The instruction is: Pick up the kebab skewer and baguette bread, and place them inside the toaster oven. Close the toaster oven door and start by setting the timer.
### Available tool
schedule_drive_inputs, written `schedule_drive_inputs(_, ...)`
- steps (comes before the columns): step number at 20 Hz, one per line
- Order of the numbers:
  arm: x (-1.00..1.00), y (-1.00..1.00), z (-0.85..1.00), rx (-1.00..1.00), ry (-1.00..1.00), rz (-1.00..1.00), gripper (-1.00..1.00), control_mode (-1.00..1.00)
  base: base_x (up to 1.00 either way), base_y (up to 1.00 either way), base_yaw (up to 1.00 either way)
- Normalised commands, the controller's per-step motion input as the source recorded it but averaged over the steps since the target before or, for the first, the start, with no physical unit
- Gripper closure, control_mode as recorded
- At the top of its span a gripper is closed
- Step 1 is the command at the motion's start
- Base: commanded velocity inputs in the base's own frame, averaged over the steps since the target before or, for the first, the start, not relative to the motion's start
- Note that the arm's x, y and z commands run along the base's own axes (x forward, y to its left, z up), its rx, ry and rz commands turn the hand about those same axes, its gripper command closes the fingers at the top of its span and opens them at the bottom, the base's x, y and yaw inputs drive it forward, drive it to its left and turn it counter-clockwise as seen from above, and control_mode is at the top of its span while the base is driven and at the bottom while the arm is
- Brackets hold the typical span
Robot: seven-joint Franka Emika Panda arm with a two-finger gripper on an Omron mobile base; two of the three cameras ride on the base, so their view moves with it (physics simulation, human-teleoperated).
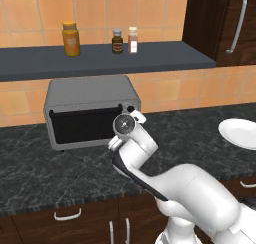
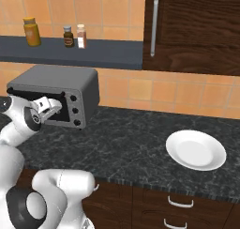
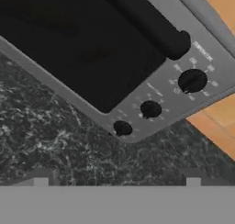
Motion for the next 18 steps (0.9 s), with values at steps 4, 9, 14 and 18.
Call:
schedule_drive_inputs(4, 0.39, 0.0, -0.21, -0.86, 0.36, 0.26, -1.0, -1.0, 0.0, 0.0, 0.0)
schedule_drive_inputs(9, 0.07, -0.15, -0.25, -0.82, 0.21, 0.25, -1.0, -1.0, 0.0, 0.0, 0.0)
schedule_drive_inputs(14, 0.0, -0.32, -0.16, -0.47, 0.15, 0.22, -1.0, -1.0, 0.0, 0.0, 0.0)
schedule_drive_inputs(18, 0.0, -0.56, 0.0, -0.26, 0.28, 0.3, -1.0, -1.0, 0.0, 0.0, 0.0)
